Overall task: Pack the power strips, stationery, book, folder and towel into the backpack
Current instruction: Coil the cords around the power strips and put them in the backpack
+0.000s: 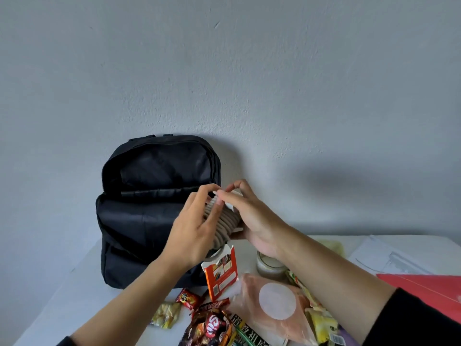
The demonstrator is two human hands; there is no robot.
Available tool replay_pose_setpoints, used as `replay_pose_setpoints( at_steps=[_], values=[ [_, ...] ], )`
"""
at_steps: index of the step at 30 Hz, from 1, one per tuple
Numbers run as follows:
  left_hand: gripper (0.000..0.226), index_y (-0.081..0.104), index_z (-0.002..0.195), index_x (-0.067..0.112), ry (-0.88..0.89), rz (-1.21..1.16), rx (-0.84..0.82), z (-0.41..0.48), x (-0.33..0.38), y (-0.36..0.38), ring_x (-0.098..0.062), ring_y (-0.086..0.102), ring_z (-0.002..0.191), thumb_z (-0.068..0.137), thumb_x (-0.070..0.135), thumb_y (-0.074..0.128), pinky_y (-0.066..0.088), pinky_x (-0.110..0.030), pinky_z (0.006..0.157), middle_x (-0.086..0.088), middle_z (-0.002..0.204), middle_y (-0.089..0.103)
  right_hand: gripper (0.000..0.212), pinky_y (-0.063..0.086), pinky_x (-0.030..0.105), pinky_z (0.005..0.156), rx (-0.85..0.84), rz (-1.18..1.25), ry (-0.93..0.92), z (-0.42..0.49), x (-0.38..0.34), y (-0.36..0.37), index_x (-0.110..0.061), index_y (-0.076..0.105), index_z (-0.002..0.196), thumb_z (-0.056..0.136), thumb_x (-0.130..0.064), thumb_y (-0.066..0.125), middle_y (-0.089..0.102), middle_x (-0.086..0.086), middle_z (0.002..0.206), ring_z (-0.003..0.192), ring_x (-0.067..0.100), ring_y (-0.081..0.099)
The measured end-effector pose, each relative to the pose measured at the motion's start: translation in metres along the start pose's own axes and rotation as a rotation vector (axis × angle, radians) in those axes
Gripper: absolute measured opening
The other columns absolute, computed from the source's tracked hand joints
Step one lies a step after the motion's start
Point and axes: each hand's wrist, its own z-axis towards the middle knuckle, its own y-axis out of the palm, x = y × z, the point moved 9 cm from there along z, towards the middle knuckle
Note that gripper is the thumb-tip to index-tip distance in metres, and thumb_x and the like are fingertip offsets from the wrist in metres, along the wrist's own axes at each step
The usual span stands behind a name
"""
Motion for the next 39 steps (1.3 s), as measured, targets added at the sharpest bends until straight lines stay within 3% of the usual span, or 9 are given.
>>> replay_pose_setpoints(
  at_steps=[3, 6, 12, 16, 20, 25, 30, 36, 39],
  values=[
    [0.032, 0.043, 0.135, 0.041, 0.037, 0.103, 0.011, -0.006, 0.009, 0.000, -0.004, 0.060, 0.097, 0.107, 0.050, 0.031, 0.055, -0.035, 0.083, 0.012, 0.119, 0.049, 0.013, 0.055, 0.040, 0.070, 0.048, 0.061, -0.041, 0.002, 0.007, 0.001, -0.025, 0.051, 0.107, 0.101, -0.033, 0.059, 0.062, 0.014, 0.113, 0.092, 0.025, 0.063],
    [0.031, 0.043, 0.135, 0.042, 0.074, 0.051, 0.047, -0.005, 0.013, -0.010, -0.004, 0.058, 0.107, 0.107, 0.050, 0.032, 0.050, -0.029, 0.088, 0.014, 0.123, 0.050, 0.027, 0.057, 0.039, 0.072, 0.072, 0.105, -0.096, 0.005, 0.004, 0.002, -0.024, 0.047, 0.120, 0.099, -0.032, 0.063, 0.063, 0.013, 0.115, 0.091, 0.022, 0.065],
    [0.043, 0.041, 0.140, 0.046, -0.019, -0.221, 0.022, 0.007, -0.020, -0.015, -0.019, 0.061, 0.117, 0.101, 0.064, 0.038, 0.054, -0.047, 0.100, -0.001, 0.127, 0.055, 0.039, 0.056, 0.033, 0.080, 0.020, 0.122, -0.126, 0.013, -0.003, 0.008, -0.018, 0.053, 0.129, 0.094, -0.019, 0.070, 0.069, 0.005, 0.114, 0.095, 0.015, 0.069],
    [0.048, 0.059, 0.132, 0.035, -0.024, -0.239, 0.101, 0.016, -0.031, -0.024, -0.022, 0.059, 0.124, 0.101, 0.065, 0.038, 0.047, -0.051, 0.107, 0.002, 0.123, 0.066, 0.076, 0.053, 0.041, 0.103, 0.060, 0.069, -0.180, 0.021, -0.002, 0.009, -0.028, 0.043, 0.141, 0.077, -0.028, 0.085, 0.063, 0.000, 0.129, 0.117, 0.014, 0.066],
    [0.039, 0.060, 0.130, 0.033, 0.043, -0.250, 0.191, 0.030, -0.027, -0.041, -0.032, 0.063, 0.113, 0.103, 0.058, 0.046, 0.050, -0.055, 0.100, -0.002, 0.111, 0.069, 0.066, 0.054, 0.044, 0.103, 0.071, 0.041, -0.331, 0.031, -0.021, 0.020, -0.038, 0.059, 0.123, 0.064, -0.037, 0.088, 0.051, 0.005, 0.142, 0.124, 0.017, 0.063],
    [0.036, 0.059, 0.129, 0.033, 0.064, -0.306, 0.238, 0.048, -0.031, -0.060, -0.030, 0.064, 0.115, 0.104, 0.055, 0.044, 0.052, -0.056, 0.098, -0.005, 0.118, 0.067, 0.051, 0.058, 0.033, 0.094, 0.154, 0.006, -0.428, 0.045, -0.047, 0.023, -0.044, 0.068, 0.113, 0.072, -0.022, 0.090, 0.043, -0.007, 0.131, 0.111, 0.005, 0.065],
    [0.034, 0.060, 0.123, 0.026, 0.049, -0.322, 0.266, 0.060, -0.043, -0.073, -0.028, 0.068, 0.106, 0.106, 0.050, 0.042, 0.054, -0.057, 0.093, -0.005, 0.115, 0.069, 0.056, 0.055, 0.044, 0.097, -0.032, -0.003, -0.248, 0.077, -0.041, 0.046, -0.033, 0.054, 0.126, 0.081, -0.020, 0.084, 0.067, 0.002, 0.123, 0.110, 0.015, 0.068],
    [0.028, 0.056, 0.123, 0.020, 0.033, -0.337, 0.223, 0.070, -0.067, -0.072, -0.014, 0.065, 0.108, 0.111, 0.037, 0.037, 0.054, -0.040, 0.096, 0.003, 0.115, 0.067, 0.050, 0.047, 0.067, 0.100, -0.082, 0.008, -0.157, 0.100, -0.020, 0.057, -0.047, 0.048, 0.125, 0.090, -0.021, 0.074, 0.068, -0.007, 0.122, 0.122, 0.029, 0.064],
    [0.025, 0.049, 0.122, 0.021, 0.021, -0.428, 0.133, 0.080, -0.073, -0.065, -0.009, 0.060, 0.106, 0.112, 0.034, 0.030, 0.049, -0.029, 0.096, 0.003, 0.114, 0.061, 0.061, 0.053, 0.065, 0.096, -0.067, -0.013, -0.223, 0.107, -0.025, 0.059, -0.044, 0.045, 0.132, 0.090, -0.012, 0.075, 0.066, -0.003, 0.128, 0.120, 0.027, 0.065]
  ],
)
